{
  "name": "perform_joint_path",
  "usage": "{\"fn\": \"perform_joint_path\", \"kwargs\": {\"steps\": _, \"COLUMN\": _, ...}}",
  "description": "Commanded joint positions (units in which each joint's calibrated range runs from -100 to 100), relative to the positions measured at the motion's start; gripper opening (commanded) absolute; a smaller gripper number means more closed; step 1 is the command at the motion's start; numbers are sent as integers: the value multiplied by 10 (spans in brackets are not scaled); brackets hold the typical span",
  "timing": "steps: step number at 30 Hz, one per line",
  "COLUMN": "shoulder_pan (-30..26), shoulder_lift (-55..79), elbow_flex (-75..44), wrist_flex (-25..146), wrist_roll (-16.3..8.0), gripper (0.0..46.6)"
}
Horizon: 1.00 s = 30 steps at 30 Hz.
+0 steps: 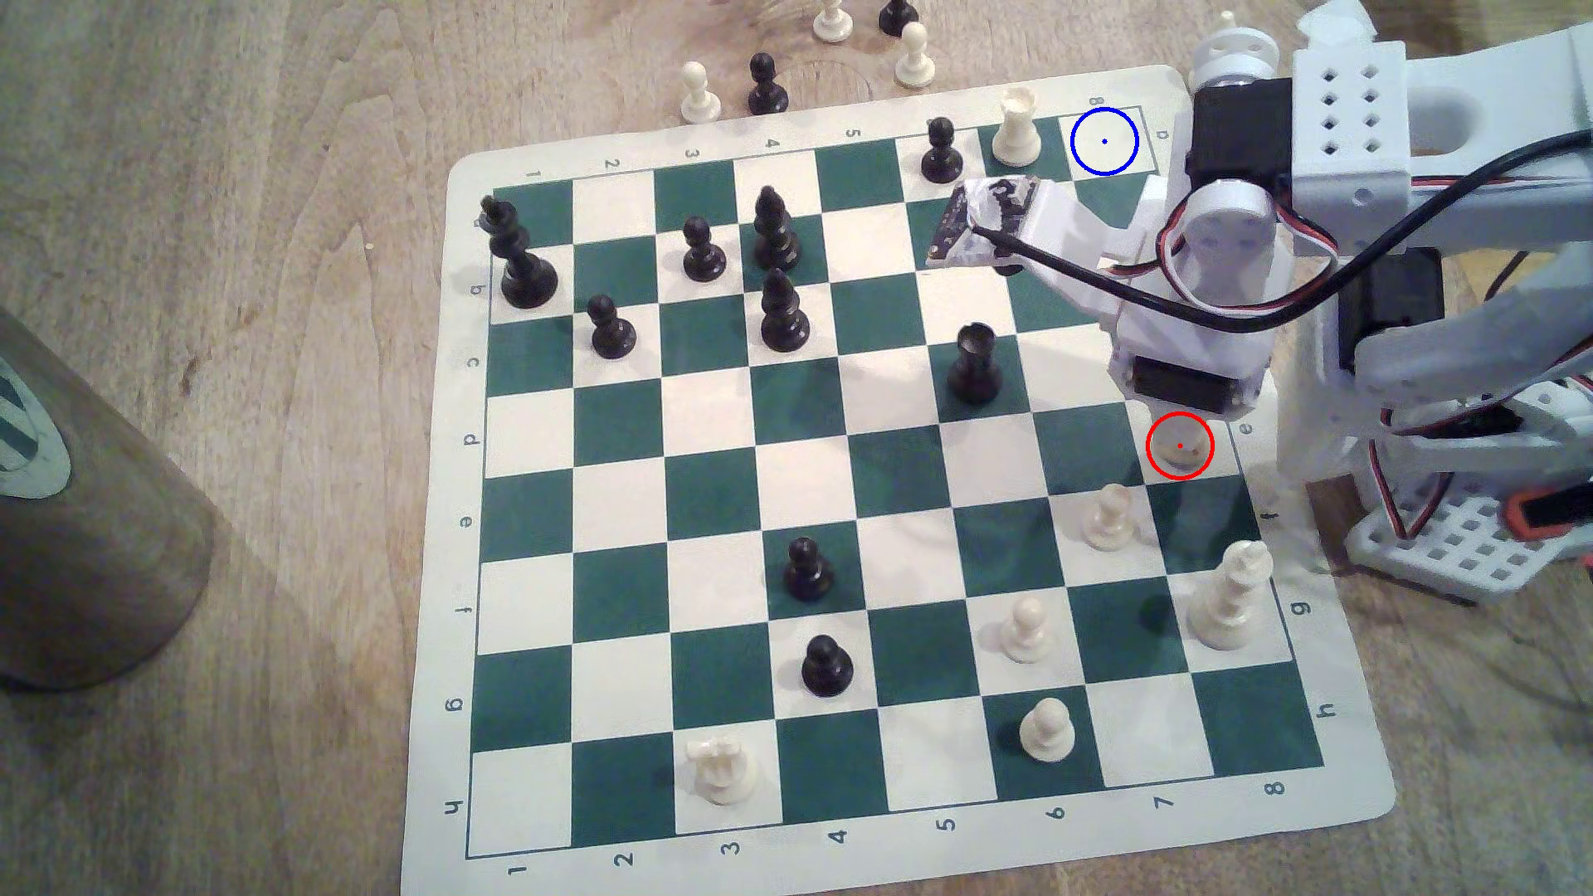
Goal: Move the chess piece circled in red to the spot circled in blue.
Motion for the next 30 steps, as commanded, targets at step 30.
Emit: {"fn": "perform_joint_path", "kwargs": {"steps": 30, "shoulder_pan": 233, "shoulder_lift": 41, "elbow_flex": -357, "wrist_flex": 80, "wrist_roll": 69, "gripper": 4}}
